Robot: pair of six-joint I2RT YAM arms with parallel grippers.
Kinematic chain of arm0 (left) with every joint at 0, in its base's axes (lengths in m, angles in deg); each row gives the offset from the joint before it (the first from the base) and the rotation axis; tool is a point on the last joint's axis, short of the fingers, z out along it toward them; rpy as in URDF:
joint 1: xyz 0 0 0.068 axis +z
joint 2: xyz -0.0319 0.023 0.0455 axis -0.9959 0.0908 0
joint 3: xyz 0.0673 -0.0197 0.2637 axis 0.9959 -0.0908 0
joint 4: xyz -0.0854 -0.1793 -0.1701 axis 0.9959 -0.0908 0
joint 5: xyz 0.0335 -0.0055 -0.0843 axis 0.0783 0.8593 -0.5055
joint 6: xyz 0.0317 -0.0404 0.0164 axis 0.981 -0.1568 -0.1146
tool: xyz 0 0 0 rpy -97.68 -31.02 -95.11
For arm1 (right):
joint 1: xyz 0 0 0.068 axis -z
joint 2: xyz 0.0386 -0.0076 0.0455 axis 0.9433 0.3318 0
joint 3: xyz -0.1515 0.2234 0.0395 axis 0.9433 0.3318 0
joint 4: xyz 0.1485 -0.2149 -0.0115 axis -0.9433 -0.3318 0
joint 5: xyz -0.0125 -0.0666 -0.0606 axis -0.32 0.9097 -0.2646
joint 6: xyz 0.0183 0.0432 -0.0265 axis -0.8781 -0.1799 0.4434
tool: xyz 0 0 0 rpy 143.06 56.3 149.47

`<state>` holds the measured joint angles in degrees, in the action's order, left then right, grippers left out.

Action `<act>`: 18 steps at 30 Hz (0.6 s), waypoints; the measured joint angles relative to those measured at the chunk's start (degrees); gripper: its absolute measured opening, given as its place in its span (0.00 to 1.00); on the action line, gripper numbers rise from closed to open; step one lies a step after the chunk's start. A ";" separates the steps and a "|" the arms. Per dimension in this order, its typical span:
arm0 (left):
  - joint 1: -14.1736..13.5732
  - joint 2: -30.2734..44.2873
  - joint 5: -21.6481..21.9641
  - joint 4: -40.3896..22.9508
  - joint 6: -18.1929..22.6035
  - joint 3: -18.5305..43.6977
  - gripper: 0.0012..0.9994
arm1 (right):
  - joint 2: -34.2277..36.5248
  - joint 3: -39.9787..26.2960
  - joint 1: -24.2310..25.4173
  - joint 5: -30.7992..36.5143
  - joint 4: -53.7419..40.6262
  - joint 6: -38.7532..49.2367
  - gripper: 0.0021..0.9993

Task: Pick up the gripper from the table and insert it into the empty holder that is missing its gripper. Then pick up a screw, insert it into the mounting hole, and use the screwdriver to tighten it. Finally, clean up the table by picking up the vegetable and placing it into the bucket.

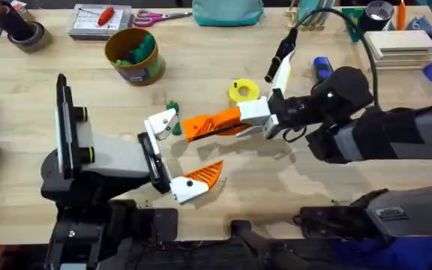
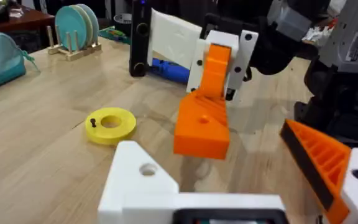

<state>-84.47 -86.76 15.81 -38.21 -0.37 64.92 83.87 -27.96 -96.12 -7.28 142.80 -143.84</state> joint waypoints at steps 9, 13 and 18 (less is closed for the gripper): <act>0.00 -0.02 0.00 0.00 0.00 0.00 0.99 | -0.04 0.00 0.00 0.00 3.30 -0.15 0.01; 0.00 0.00 0.00 0.00 0.00 0.00 0.99 | -0.02 0.00 0.00 0.00 3.30 -0.15 0.01; 0.00 0.00 0.00 0.00 0.00 0.00 0.99 | -0.04 0.00 0.00 -0.02 2.91 -0.43 0.01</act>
<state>-84.47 -86.75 15.81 -38.21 -0.37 64.92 83.83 -27.96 -96.12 -7.31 145.71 -144.27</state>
